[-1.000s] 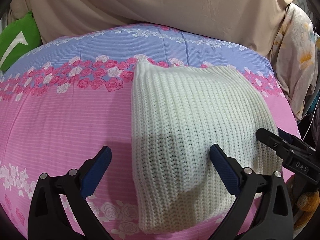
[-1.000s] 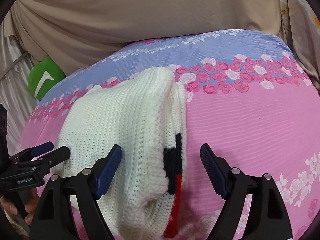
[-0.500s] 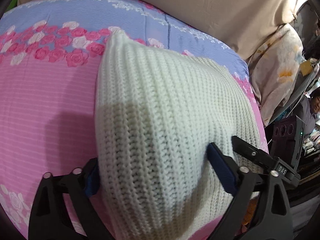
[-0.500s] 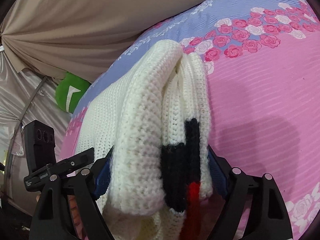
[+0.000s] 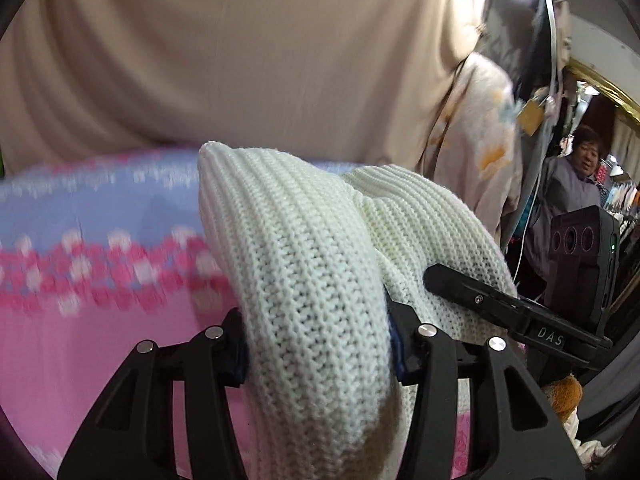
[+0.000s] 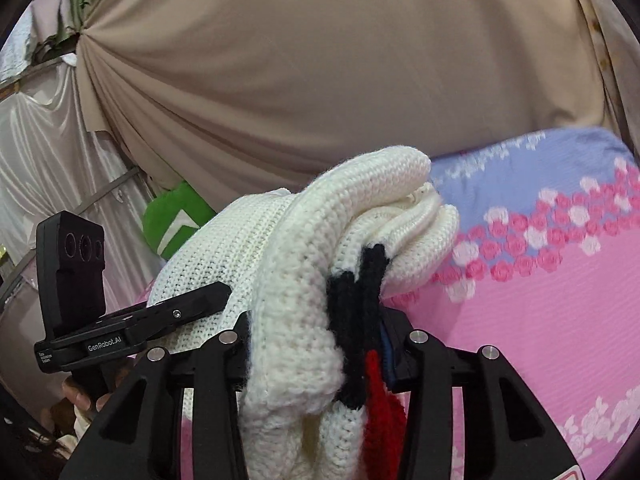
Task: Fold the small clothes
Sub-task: 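Lower the folded sweater onto the bedspread and open both grippers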
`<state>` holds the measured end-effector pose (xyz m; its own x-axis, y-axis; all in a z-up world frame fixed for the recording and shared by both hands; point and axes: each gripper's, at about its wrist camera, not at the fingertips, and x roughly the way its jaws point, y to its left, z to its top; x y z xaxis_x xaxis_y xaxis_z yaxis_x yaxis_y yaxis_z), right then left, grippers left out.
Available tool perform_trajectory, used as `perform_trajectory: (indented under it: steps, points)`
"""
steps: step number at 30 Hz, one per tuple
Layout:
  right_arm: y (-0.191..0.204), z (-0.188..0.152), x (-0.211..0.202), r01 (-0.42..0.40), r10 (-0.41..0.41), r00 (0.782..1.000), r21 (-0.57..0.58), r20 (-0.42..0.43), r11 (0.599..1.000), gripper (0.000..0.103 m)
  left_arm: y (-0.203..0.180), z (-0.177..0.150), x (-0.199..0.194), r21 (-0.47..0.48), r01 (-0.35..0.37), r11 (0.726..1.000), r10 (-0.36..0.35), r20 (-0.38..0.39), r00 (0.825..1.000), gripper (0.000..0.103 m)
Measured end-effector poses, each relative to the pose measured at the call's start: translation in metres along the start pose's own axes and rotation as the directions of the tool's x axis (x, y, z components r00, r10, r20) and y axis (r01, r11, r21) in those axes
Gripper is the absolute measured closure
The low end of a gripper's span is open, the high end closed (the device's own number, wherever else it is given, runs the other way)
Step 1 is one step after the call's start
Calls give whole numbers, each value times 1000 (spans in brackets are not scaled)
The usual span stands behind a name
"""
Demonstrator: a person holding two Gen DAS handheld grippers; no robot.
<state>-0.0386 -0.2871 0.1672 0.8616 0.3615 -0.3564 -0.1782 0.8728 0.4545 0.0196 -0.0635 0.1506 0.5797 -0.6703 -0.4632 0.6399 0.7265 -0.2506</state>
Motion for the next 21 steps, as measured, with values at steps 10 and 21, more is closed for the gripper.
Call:
perform_trajectory:
  steps: [10, 21]
  points:
    - [41, 59, 110, -16, 18, 999, -60, 45, 998, 43, 80, 62, -27, 57, -192, 980, 182, 150, 972, 37]
    - [-14, 0, 190, 161, -149, 976, 66, -159, 985, 53, 212, -13, 35, -150, -380, 913, 368, -104, 924, 36]
